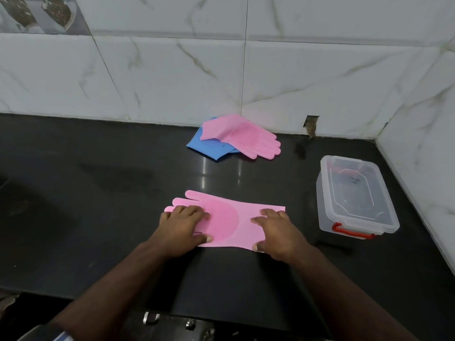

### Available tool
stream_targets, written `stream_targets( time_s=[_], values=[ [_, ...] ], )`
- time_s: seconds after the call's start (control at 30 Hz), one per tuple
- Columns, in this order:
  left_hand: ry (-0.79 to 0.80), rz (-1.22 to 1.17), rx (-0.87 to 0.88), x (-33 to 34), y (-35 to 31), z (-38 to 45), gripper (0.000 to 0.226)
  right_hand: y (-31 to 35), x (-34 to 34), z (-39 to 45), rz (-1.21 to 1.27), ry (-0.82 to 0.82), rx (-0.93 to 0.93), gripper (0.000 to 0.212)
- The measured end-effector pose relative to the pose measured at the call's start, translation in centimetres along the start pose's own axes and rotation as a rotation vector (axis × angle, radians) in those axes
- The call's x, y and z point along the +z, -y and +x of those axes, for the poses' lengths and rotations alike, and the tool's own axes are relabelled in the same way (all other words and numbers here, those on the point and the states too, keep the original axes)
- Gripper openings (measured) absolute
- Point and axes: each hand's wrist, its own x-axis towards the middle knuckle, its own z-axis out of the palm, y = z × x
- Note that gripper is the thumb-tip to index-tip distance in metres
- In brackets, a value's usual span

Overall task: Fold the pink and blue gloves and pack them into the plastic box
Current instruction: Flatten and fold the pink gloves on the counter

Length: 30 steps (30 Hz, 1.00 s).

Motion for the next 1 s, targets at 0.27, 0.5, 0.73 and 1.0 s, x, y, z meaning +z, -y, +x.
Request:
stream_targets(
  time_s=[0.27,0.5,0.73,1.0],
  values=[
    [-0.226,-0.053,0.065,0.0,0.0,3.0,0.034,0.8,-0.6,1.0,0.095,-0.089,0.085,0.052],
    [-0.263,-0.098,0.097,-1.3,-0.7,6.4,0.034,1.7,-1.5,3.8,0.229,-0.253,0.192,0.035],
    [-0.213,-0.116,0.103,-3.4,-1.8,10.6,0.042,1.5,-3.6,9.2,0.114,-0.282,0.133,0.043],
    [-0.164,-0.161,0.062,-5.2,-2.4,15.3,0.043,1.6,-6.3,16.8,-0.009,-0.183,0.128,0.04]
  ],
)
